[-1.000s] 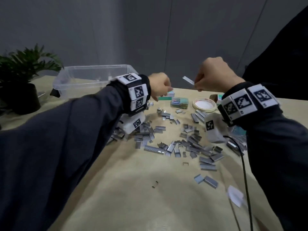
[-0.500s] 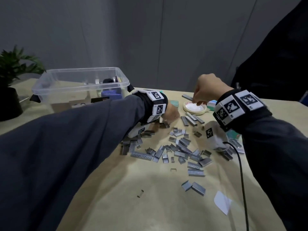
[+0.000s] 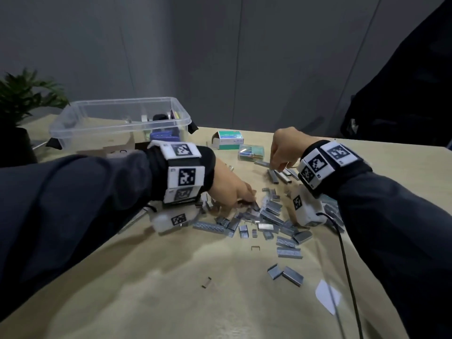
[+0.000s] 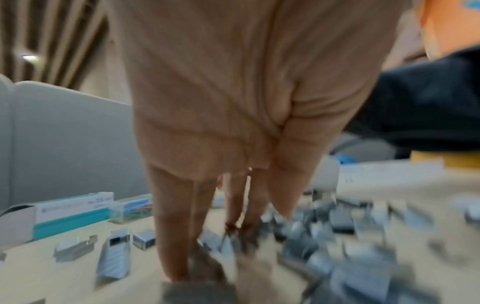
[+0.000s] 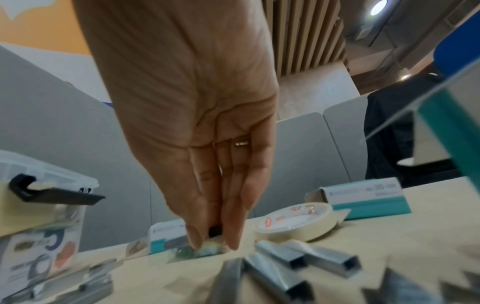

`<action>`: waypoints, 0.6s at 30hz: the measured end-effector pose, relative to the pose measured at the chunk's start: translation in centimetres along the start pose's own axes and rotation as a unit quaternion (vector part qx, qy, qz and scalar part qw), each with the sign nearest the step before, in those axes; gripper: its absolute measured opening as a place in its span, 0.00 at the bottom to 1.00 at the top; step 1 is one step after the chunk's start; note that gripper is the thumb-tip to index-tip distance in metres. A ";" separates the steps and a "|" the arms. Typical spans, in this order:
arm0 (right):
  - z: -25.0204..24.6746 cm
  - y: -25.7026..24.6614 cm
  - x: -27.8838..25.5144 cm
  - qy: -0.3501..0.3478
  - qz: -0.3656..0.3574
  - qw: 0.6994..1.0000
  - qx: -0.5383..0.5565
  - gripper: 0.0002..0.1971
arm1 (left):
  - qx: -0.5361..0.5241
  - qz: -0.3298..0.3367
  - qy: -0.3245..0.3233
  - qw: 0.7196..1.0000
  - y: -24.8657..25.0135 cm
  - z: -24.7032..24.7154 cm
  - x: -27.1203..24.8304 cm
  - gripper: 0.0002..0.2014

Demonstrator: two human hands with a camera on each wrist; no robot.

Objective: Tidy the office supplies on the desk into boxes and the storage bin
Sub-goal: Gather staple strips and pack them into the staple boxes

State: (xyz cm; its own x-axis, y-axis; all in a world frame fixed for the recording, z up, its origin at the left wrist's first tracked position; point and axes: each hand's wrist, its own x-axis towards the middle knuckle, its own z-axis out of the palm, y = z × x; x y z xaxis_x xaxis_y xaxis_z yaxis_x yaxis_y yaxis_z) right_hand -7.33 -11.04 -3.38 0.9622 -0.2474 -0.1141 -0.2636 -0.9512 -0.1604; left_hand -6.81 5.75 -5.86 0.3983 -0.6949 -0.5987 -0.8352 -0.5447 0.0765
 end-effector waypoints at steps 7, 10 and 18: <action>0.7 -2.7 0.8 0.014 0.009 0.997 -0.073 0.13 | -0.110 -0.019 0.121 0.986 -4.3 -2.9 -3.9 0.19; 1.0 -3.4 1.1 0.003 0.016 0.996 -0.082 0.13 | -0.134 -0.085 0.185 0.970 -6.6 -3.7 -4.5 0.17; 2.0 -4.0 1.5 -0.002 -0.020 0.991 -0.129 0.14 | -0.132 -0.137 0.208 0.960 -8.9 -3.5 -4.8 0.16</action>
State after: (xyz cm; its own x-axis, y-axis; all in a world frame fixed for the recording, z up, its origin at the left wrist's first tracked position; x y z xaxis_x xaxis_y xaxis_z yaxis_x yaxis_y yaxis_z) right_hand -4.98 -7.29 -4.83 0.9711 -0.2085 -0.1157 -0.1986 -0.9758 0.0919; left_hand 0.09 12.29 -0.89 0.7523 -0.6053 -0.2602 -0.5737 -0.7960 0.1931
